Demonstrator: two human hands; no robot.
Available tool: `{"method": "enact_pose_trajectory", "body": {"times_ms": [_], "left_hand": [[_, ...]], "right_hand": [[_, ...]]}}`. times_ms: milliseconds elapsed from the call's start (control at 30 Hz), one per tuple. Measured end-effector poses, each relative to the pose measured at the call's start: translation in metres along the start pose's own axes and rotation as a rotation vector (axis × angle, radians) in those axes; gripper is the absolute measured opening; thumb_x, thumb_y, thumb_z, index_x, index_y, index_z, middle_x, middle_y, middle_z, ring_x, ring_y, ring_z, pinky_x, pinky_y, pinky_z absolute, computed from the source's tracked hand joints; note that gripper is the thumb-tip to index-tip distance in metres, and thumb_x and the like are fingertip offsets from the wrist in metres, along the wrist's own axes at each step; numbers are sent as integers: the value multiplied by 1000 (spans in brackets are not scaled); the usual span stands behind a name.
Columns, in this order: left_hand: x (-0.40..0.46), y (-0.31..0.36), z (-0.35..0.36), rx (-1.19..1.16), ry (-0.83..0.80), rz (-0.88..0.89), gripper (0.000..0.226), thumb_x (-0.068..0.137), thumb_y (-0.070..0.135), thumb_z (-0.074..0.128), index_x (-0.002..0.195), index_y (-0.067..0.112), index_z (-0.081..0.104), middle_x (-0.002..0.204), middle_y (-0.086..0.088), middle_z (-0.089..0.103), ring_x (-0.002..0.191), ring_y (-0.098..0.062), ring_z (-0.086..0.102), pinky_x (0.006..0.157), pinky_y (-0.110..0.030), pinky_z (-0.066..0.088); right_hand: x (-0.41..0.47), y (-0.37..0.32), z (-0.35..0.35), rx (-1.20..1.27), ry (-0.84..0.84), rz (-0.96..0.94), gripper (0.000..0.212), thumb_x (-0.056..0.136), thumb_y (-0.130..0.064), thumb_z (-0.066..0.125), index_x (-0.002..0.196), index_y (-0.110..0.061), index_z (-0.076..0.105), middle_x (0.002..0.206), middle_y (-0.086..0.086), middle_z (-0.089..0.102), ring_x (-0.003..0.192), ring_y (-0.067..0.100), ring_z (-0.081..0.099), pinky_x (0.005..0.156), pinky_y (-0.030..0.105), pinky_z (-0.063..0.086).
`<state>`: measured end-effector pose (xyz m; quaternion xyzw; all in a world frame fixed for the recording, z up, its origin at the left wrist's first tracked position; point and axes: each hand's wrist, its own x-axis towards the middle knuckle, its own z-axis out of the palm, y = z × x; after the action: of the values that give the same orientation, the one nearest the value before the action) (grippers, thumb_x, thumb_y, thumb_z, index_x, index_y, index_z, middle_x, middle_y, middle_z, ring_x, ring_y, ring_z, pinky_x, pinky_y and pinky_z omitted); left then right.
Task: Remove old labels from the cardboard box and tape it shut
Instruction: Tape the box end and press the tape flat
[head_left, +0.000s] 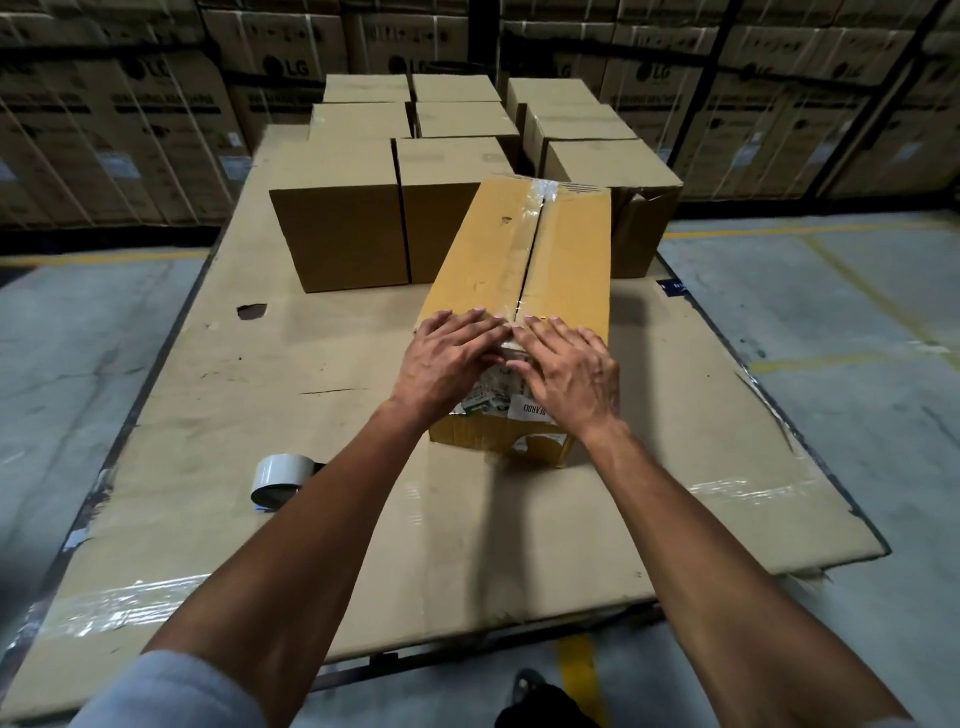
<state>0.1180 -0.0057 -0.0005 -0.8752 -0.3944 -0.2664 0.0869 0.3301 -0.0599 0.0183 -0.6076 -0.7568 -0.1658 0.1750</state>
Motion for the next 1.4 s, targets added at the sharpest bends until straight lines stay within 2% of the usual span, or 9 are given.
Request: {"method": "enact_pose_trajectory", "body": {"times_ms": [167, 300, 367, 533, 800, 967, 1067, 1300, 1400], "left_hand": [[-4, -5, -6, 18, -55, 54, 66, 103, 41, 66, 162, 22, 44, 167, -1, 47, 158, -22, 38, 125, -49, 34], [0, -3, -6, 5, -82, 6, 58, 110, 52, 38, 160, 26, 47, 164, 2, 50, 156, -20, 40, 123, -46, 35], [2, 0, -6, -6, -58, -17, 54, 110, 47, 35, 157, 26, 53, 160, 2, 55, 154, -20, 45, 120, -46, 38], [1, -2, -1, -13, -8, -15, 46, 110, 37, 54, 154, 24, 58, 156, 1, 59, 150, -21, 50, 115, -45, 41], [-8, -6, -1, 56, -101, 22, 77, 95, 43, 75, 163, 26, 42, 168, 3, 45, 158, -22, 36, 122, -47, 34], [-3, -1, -4, -3, -52, -35, 54, 108, 54, 52, 155, 28, 54, 160, 4, 55, 154, -22, 44, 116, -46, 37], [-2, 6, -2, -52, 13, -97, 48, 110, 48, 42, 147, 27, 64, 152, 3, 63, 149, -23, 51, 111, -46, 39], [-5, -3, 10, 26, 70, -25, 48, 106, 45, 60, 150, 25, 61, 155, 3, 61, 149, -22, 51, 109, -45, 40], [-8, -4, 11, 52, 74, -3, 55, 105, 48, 61, 153, 24, 56, 158, 2, 58, 150, -23, 49, 112, -45, 39]], "right_hand": [[0, -1, 0, -2, -31, -55, 63, 101, -50, 59, 157, -25, 45, 161, -1, 48, 145, 23, 51, 118, 45, 44], [3, 0, -6, 69, -97, -34, 56, 107, -51, 46, 158, -29, 42, 162, -4, 46, 149, 19, 46, 122, 45, 37], [6, -3, -6, 107, -100, 13, 51, 108, -51, 41, 155, -31, 48, 158, -5, 51, 147, 19, 50, 121, 46, 38], [5, -6, -2, 93, 3, 29, 47, 104, -51, 53, 146, -30, 60, 146, -5, 63, 138, 22, 59, 113, 47, 48], [-2, -4, 0, -67, -52, -35, 76, 92, -54, 71, 158, -26, 45, 158, -1, 53, 146, 23, 51, 118, 48, 44], [2, -7, -5, 96, -38, 50, 49, 108, -54, 40, 151, -33, 52, 152, -7, 58, 144, 18, 53, 119, 48, 41], [5, -12, -4, 129, 21, 123, 44, 108, -54, 40, 145, -38, 59, 145, -10, 64, 139, 16, 58, 117, 46, 43], [1, -8, 10, 44, 126, 46, 44, 107, -50, 46, 143, -30, 63, 140, -6, 68, 131, 20, 65, 107, 43, 52], [-2, -4, 12, -56, 95, -23, 53, 107, -54, 44, 151, -27, 55, 148, -5, 63, 136, 19, 61, 109, 42, 50]]}}
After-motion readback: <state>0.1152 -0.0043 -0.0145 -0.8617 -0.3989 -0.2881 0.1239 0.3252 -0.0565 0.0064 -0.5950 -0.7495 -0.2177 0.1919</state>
